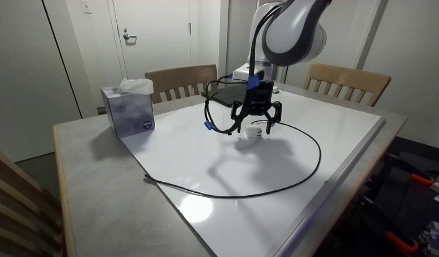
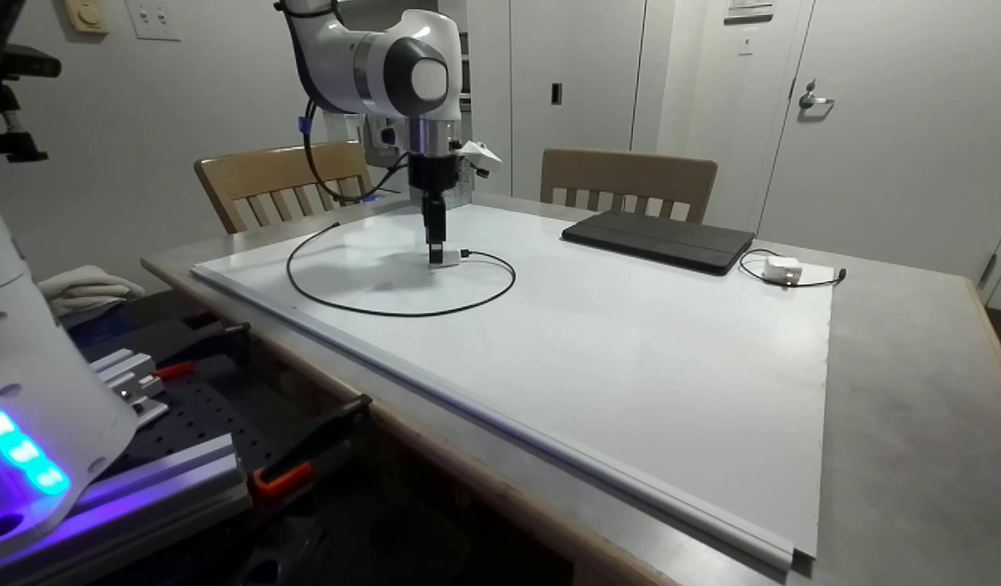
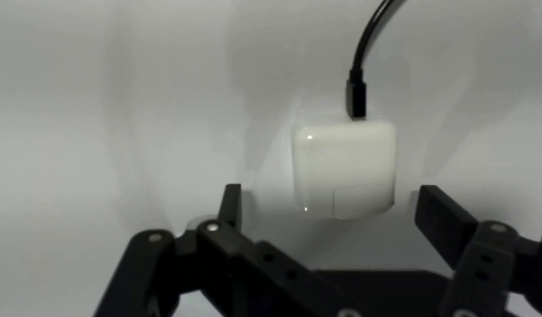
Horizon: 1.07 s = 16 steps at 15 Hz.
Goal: Unwind the black charging cable
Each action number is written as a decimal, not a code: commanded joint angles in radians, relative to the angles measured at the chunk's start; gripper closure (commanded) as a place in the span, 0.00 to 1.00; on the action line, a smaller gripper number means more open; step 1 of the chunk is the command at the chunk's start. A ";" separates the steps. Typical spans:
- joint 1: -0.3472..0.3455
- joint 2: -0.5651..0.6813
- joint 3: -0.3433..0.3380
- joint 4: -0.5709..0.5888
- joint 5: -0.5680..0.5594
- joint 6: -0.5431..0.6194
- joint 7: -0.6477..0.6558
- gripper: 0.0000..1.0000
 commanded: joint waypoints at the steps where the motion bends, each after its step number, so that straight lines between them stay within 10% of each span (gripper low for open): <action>1: -0.003 0.000 -0.015 -0.005 -0.006 0.016 0.002 0.00; 5: 0.000 0.001 -0.030 0.002 -0.009 -0.002 0.009 0.00; 6: 0.000 0.002 -0.033 0.002 -0.010 0.000 0.009 0.24; 14: 0.073 0.000 -0.111 0.003 -0.106 0.008 0.132 0.74; 16: 0.074 -0.005 -0.112 0.009 -0.074 -0.010 0.239 0.74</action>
